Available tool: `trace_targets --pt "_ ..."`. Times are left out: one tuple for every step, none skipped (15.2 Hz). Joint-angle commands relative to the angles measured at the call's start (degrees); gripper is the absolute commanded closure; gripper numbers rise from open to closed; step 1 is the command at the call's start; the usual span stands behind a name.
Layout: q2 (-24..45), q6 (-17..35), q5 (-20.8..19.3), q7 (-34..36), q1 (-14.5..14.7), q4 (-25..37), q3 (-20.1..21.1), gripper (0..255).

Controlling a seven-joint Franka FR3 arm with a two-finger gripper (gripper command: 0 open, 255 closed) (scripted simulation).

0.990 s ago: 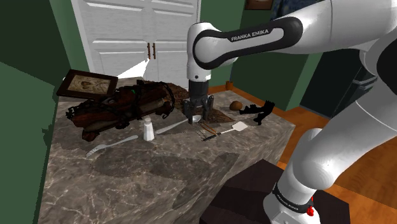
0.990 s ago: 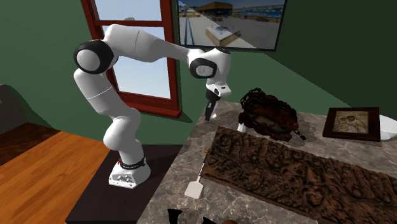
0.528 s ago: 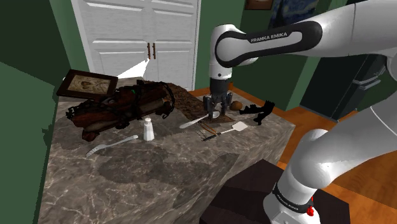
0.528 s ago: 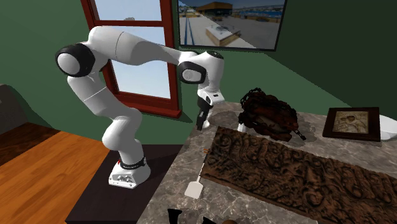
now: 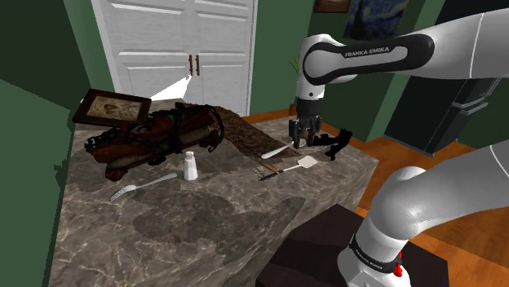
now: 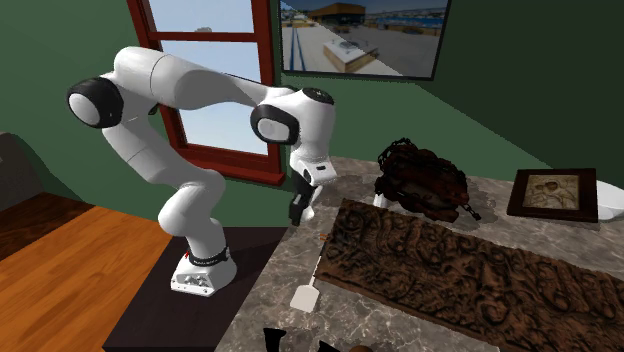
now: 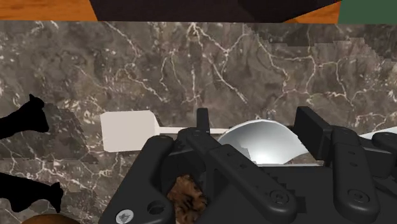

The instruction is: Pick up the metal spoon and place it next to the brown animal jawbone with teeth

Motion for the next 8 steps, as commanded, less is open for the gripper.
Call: trace_targets --pt "-1.63 -0.72 -1.8 -2.58 -1.35 -0.96 -2.06 255" --pt "-2.16 -0.99 -2.76 -3.91 -2.07 -1.23 -3.17 255" --pt "-2.61 -1.24 -3.74 -5.25 -2.79 -1.43 -4.31 255" --pt "-2.99 -1.46 -4.73 -6.6 -3.51 -1.56 -5.45 255" --pt "-3.29 -1.66 -5.72 -7.96 -4.23 -1.62 -6.6 255" --pt "-3.51 -1.83 -6.71 -9.34 -4.96 -1.62 -7.74 255" --pt "-3.65 -1.98 -7.7 -10.73 -5.67 -1.55 -8.91 255" --pt "-3.71 -2.1 -8.68 -12.12 -6.38 -1.41 -10.08 255"
